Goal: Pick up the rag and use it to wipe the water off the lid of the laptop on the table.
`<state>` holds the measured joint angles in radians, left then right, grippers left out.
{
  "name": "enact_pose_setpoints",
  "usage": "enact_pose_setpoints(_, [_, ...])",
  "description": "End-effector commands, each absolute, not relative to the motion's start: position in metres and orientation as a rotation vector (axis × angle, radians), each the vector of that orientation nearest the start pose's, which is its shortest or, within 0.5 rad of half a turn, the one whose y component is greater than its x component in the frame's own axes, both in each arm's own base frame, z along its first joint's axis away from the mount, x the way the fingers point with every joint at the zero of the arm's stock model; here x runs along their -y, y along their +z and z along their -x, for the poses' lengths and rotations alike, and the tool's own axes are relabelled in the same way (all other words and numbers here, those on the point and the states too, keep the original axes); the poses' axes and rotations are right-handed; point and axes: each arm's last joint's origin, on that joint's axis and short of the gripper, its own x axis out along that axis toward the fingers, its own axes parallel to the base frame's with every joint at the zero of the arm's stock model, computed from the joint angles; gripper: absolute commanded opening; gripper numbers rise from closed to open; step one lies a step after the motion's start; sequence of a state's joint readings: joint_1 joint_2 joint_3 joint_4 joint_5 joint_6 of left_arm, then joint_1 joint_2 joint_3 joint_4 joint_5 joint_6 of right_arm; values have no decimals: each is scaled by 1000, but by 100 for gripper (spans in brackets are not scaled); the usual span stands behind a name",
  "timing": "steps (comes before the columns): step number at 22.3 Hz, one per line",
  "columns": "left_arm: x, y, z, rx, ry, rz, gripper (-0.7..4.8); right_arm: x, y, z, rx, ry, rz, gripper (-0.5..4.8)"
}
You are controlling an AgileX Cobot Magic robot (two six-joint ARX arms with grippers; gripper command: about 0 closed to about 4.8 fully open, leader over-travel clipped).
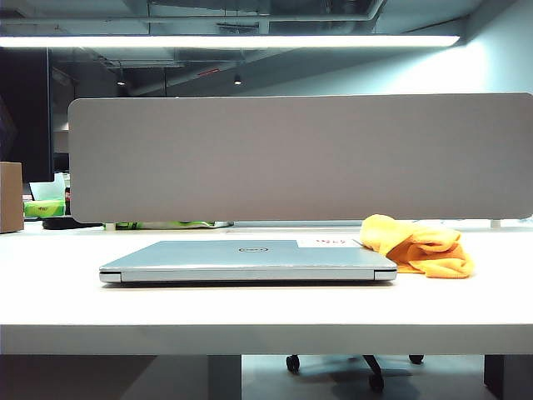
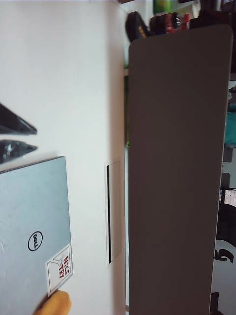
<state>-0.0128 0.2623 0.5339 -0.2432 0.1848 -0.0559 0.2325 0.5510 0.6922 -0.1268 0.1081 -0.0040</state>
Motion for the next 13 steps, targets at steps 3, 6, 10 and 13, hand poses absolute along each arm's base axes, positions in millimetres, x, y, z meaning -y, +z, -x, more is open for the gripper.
enact_pose_setpoints(3, [6, 279, -79, 112, -195, 13, 22, -18, 298, -91, 120, 122, -41, -7])
enact_pose_setpoints(6, [6, 253, -83, 87, -195, 15, 22, -15, 275, -78, 165, 124, -63, -7])
enact_pose_setpoints(10, [6, 221, -89, 63, -194, 17, 22, -15, 246, -72, 188, 179, -63, -7])
enact_pose_setpoints(13, [7, 199, -95, 30, -194, 24, 22, -22, 221, -79, 114, 327, -128, -7])
